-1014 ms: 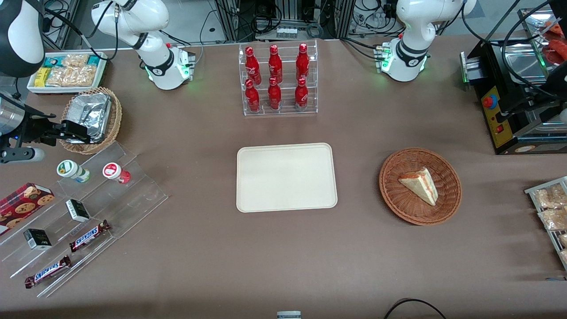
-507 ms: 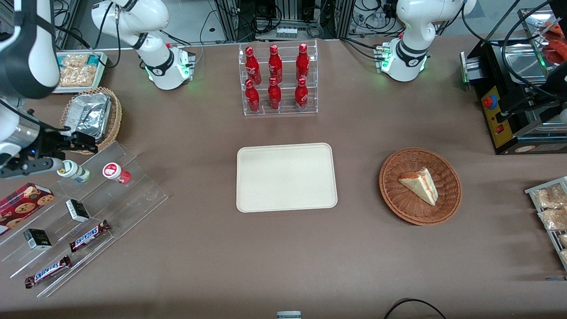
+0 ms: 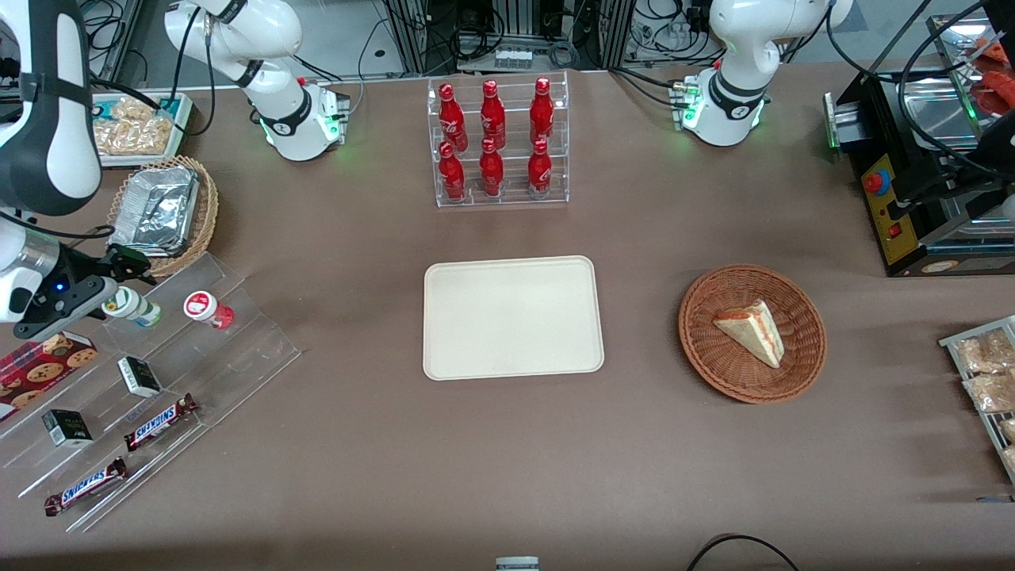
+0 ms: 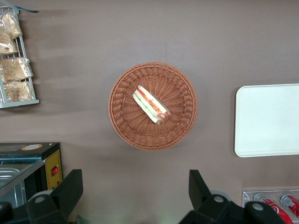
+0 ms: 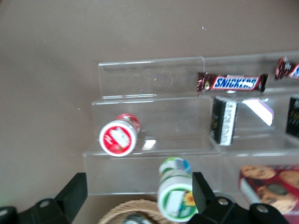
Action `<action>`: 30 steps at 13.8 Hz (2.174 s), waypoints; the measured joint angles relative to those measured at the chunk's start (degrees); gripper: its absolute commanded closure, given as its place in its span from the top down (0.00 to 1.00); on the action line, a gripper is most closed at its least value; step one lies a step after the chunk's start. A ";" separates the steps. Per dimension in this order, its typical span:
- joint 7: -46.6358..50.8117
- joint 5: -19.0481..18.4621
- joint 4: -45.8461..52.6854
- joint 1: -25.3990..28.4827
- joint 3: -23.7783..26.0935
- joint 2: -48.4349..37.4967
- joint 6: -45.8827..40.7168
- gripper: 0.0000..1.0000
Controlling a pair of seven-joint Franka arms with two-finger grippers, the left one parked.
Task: Place green gum on tray
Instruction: 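Move the right gripper toward the white green-lidded gum bottle on the rack, then lower the open right gripper around the green-lidded gum bottle, then close the right gripper on the bottle and lift it off the rack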
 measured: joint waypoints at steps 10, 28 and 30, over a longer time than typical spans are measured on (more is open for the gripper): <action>-6.19 0.00 -4.50 -5.42 -0.08 0.23 6.56 1.00; -9.51 0.00 -13.85 -7.26 0.02 -0.72 17.63 0.00; -9.52 0.00 -13.57 -7.22 0.38 -1.06 17.65 0.00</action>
